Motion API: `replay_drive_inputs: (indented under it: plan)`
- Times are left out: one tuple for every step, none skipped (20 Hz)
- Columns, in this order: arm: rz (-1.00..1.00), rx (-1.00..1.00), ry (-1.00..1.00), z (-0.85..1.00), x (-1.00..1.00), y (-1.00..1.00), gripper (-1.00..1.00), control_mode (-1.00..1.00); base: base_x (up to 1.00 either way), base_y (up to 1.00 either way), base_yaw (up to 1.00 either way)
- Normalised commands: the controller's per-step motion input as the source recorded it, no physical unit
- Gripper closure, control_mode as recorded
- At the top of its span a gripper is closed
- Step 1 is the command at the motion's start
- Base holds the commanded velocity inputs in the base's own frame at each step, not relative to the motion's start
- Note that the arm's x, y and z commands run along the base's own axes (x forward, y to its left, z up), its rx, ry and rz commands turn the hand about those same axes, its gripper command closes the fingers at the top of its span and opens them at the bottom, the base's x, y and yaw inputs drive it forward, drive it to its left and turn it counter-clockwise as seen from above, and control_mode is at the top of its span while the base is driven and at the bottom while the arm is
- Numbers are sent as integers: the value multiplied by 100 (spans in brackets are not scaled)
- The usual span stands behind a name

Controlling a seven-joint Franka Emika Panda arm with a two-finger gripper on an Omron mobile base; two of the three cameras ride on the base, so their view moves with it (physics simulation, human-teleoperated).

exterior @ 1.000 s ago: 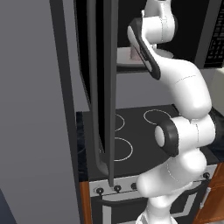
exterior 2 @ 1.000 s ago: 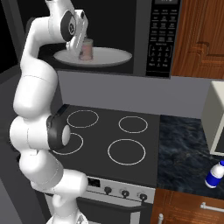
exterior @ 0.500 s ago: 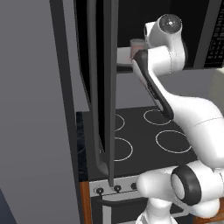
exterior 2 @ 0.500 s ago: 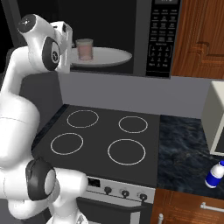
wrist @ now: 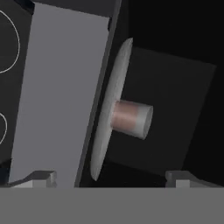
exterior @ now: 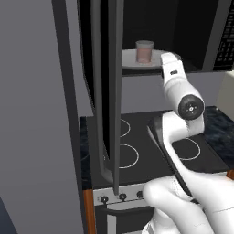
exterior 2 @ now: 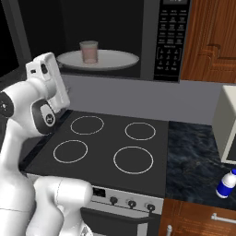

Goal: Place the microwavable item in the microwave. Then, close the microwave door and press the start button.

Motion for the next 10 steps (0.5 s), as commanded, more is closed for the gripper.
replay_drive_inputs:
  plan:
    - [0,-31,-39,17,-36,0,-100,-100,0,0,0]
    - [-3,-37,-31,0,-15,0,-100,-100,0,0,0]
    - [-5,-48,-33,-11,-13,0,-100,-100,0,0,0]
    - [-6,-57,-33,-26,-15,0,-100,-100,0,0,0]
    - [-7,-65,-32,-22,-17,0,-100,-100,0,0,0]
    - [-7,-65,-30,-21,-15,0,-100,-100,0,0,0]
    - [-8,-67,-28,-13,-15,0,-100,-100,0,0,0]
    - [-10,-66,-28,-11,-21,0,-100,-100,0,0,0]
    - [-12,-64,-28,-8,-26,0,-100,-100,0,0,0]
    - [-14,-61,-25,-2,-24,0,-100,-100,0,0,0]
